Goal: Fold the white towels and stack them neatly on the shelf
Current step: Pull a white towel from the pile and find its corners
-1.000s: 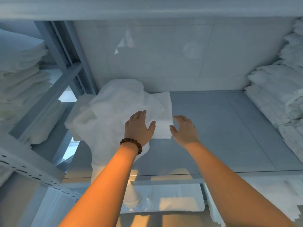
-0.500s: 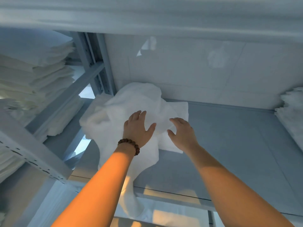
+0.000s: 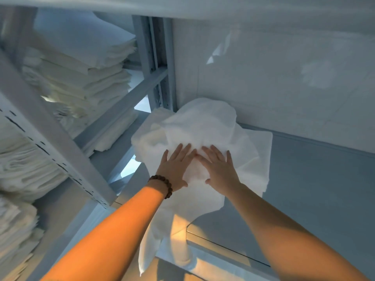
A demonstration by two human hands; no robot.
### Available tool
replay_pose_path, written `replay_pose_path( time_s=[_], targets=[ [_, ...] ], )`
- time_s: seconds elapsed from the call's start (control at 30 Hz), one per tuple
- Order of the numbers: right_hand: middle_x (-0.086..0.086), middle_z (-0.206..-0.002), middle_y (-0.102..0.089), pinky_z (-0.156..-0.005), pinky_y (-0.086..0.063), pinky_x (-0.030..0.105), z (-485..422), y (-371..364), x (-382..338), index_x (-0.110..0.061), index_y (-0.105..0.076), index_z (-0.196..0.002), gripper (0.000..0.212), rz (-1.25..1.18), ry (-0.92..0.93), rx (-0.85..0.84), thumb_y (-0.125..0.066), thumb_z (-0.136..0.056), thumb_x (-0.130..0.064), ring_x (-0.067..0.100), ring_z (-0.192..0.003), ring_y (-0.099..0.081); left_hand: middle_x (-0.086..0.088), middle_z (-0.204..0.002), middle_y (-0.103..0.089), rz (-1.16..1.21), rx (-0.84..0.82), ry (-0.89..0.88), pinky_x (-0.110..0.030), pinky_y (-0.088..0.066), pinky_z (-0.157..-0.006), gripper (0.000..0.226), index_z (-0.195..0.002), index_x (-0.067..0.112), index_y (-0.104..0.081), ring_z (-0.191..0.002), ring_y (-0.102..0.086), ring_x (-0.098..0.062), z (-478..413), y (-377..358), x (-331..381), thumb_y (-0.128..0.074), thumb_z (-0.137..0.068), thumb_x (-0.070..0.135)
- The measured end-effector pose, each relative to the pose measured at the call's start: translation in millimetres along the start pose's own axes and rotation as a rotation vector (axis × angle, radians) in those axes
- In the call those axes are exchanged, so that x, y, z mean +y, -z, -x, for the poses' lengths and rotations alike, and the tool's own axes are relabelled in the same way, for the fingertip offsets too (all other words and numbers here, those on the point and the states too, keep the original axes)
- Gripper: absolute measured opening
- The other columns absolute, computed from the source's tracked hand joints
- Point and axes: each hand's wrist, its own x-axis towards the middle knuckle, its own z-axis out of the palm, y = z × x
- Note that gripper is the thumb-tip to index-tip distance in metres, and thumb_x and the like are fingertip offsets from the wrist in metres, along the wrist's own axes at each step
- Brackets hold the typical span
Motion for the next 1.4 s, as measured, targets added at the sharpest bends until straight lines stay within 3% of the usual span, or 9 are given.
replay_pose_path(
  time_s=[0.13,0.27,0.43,0.57,0.7,0.8,1.0,1.2,1.4],
  targets=[
    [-0.008,-0.157,-0.017,-0.116,-0.010,0.051,2,-5,-1,-0.039,-0.021,-0.145,0.075,-0.021,-0.009,0.111,-0.063,-0.085,-0.020,0.018,-0.146,-0.006,0.011,-0.157,0.016,0.002,0.024,0.024,-0.048,0.003,-0.114,0.109,-0.148,0.034,0.009,-0.144,0.014,-0.015,0,-7,-1,-0.073,-0.077,0.025],
    [-0.007,-0.146,-0.043,-0.117,-0.016,0.043,1,1,1,-0.028,-0.056,-0.127,0.040,-0.194,-0.029,0.241,-0.054,-0.090,-0.013,0.018,-0.141,-0.027,0.011,-0.158,0.007,0.031,0.073,0.025,-0.049,-0.001,-0.115,0.094,-0.149,0.035,0.002,-0.146,0.007,-0.014,1,-8,1,-0.065,-0.084,0.026],
    [0.004,-0.105,-0.071,-0.093,-0.046,0.037,-3,32,3,-0.015,-0.068,-0.111,0.028,-0.512,-0.089,0.436,-0.055,-0.088,-0.005,0.026,-0.098,-0.063,0.008,-0.153,-0.027,0.081,0.148,0.050,-0.047,-0.005,-0.114,0.058,-0.145,0.033,-0.029,-0.141,-0.021,-0.017,-7,11,6,-0.053,-0.092,0.029],
    [0.004,-0.108,-0.071,-0.090,-0.050,0.039,11,52,19,-0.014,-0.070,-0.108,0.027,-0.626,-0.156,0.514,-0.057,-0.088,-0.004,0.023,-0.101,-0.065,0.009,-0.116,-0.064,0.154,0.315,0.028,-0.036,-0.023,-0.105,0.033,-0.121,0.032,-0.057,-0.108,-0.054,-0.016,-15,36,17,-0.047,-0.091,0.021],
    [0.002,-0.106,-0.072,-0.085,-0.049,0.024,34,66,45,-0.015,-0.073,-0.103,0.029,-0.661,-0.271,0.591,-0.058,-0.084,0.001,0.020,-0.096,-0.067,0.001,-0.093,-0.071,0.224,0.420,-0.086,-0.030,-0.036,-0.083,0.026,-0.111,0.024,-0.065,-0.085,-0.062,-0.022,-20,56,37,-0.050,-0.090,0.018],
    [0.001,-0.105,-0.072,-0.080,-0.043,0.015,54,73,65,-0.016,-0.073,-0.102,0.029,-0.674,-0.358,0.636,-0.059,-0.083,0.002,0.017,-0.094,-0.067,-0.003,-0.095,-0.072,0.331,0.419,-0.110,-0.031,-0.042,-0.077,0.027,-0.108,0.019,-0.067,-0.086,-0.063,-0.026,-21,65,60,-0.052,-0.087,0.012],
    [0.006,-0.100,-0.073,-0.081,-0.047,0.024,103,84,106,-0.010,-0.074,-0.098,0.030,-0.698,-0.417,0.704,-0.056,-0.081,0.008,0.021,-0.091,-0.067,-0.001,-0.100,-0.071,0.394,0.361,-0.142,-0.034,-0.048,-0.077,0.036,-0.109,0.020,-0.066,-0.091,-0.061,-0.025,-23,76,124,-0.048,-0.082,0.004],
    [0.006,-0.103,-0.073,-0.078,-0.040,0.008,164,90,155,-0.007,-0.074,-0.098,0.033,-0.716,-0.480,0.757,-0.053,-0.080,0.011,0.012,-0.091,-0.062,0.000,-0.099,-0.071,0.374,0.361,-0.172,-0.032,-0.046,-0.076,0.035,-0.110,0.023,-0.065,-0.091,-0.060,-0.025,-21,80,205,-0.047,-0.084,0.007],
    [0.002,-0.101,-0.073,-0.083,-0.050,0.028,239,90,222,-0.010,-0.075,-0.097,0.035,-0.785,-0.521,0.770,-0.051,-0.081,0.010,0.017,-0.092,-0.066,0.001,-0.096,-0.071,0.396,0.319,-0.178,-0.034,-0.046,-0.073,0.036,-0.109,0.026,-0.065,-0.089,-0.060,-0.025,-20,79,309,-0.046,-0.083,0.009]
  ],
)
